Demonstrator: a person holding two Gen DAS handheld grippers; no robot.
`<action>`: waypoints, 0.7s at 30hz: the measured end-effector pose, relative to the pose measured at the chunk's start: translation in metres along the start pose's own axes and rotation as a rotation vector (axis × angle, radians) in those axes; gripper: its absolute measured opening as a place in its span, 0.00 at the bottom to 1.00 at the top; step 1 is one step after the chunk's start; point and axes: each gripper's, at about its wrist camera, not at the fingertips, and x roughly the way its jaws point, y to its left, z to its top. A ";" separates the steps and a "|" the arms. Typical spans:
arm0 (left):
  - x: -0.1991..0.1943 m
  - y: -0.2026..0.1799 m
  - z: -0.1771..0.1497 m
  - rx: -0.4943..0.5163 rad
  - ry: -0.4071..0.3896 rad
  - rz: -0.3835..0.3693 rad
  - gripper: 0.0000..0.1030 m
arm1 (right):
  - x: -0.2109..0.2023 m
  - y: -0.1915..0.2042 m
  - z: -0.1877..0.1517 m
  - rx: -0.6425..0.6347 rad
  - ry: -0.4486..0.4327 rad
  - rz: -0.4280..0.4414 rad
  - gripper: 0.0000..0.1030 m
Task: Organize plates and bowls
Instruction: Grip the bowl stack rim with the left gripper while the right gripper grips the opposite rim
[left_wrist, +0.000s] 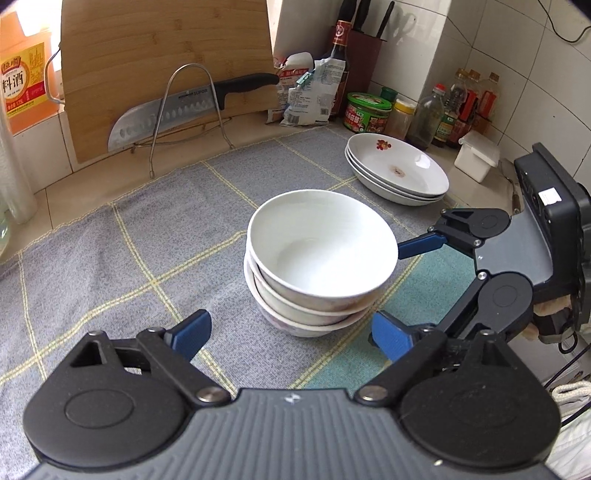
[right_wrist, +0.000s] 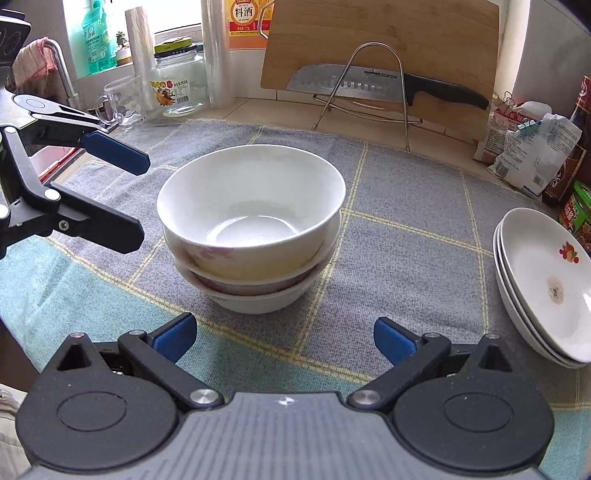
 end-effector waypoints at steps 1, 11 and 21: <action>0.003 -0.002 -0.003 -0.009 0.010 0.016 0.91 | 0.002 -0.002 -0.001 -0.007 0.003 0.005 1.00; 0.028 -0.010 -0.022 -0.021 0.055 0.091 0.91 | 0.030 -0.016 0.006 -0.109 0.045 0.050 1.00; 0.069 -0.007 -0.025 0.131 0.085 0.053 0.91 | 0.050 -0.022 0.018 -0.138 0.117 0.047 1.00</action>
